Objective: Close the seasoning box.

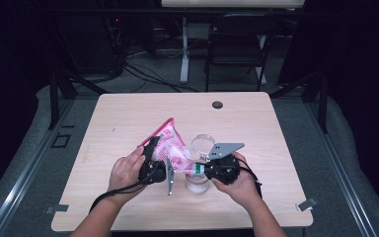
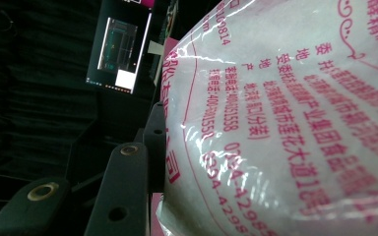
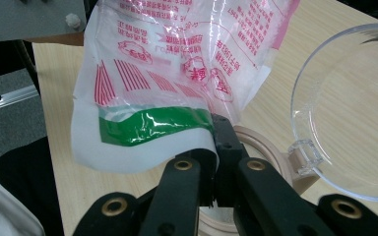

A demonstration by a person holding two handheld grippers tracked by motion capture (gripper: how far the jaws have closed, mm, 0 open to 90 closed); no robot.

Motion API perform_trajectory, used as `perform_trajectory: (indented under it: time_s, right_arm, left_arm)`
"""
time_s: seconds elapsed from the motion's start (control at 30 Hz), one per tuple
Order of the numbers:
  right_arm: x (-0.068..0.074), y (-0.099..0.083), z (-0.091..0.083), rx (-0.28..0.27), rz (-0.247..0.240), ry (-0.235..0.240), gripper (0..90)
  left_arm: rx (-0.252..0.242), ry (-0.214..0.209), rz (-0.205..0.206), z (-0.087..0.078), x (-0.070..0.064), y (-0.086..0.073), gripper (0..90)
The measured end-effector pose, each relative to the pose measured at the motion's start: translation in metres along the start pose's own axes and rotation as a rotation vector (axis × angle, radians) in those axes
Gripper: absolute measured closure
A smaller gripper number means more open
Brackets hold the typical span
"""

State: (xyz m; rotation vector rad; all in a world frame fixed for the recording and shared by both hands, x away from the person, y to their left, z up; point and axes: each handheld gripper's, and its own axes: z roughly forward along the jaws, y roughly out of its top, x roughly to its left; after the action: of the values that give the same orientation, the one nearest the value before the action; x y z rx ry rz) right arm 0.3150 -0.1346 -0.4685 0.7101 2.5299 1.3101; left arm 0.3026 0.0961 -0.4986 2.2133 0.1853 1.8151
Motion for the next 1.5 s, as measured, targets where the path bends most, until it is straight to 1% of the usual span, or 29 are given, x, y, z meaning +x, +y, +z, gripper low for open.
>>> perform_trajectory:
  time_s: [0.3,0.4,0.47,1.5]
  right_arm:
    - [-0.0006,-0.0006,0.0013,0.006,0.001,0.002,89.8]
    - [-0.0010,-0.0009,0.0010,0.005,0.005,0.001,89.8]
    - [-0.0016,-0.0010,0.0005,0.004,0.003,-0.001,89.7]
    - [-0.0016,-0.0010,0.0001,-0.001,0.005,-0.005,89.7]
  left_arm:
    - [-0.002,0.003,0.003,-0.0002,0.0000,0.0003,62.4]
    - [-0.010,0.011,0.010,0.0001,0.0003,0.0006,62.4]
    - [-0.002,0.008,0.008,-0.0007,0.0007,0.0017,62.4]
    - [-0.014,0.014,0.010,-0.0007,0.0018,0.0025,62.5]
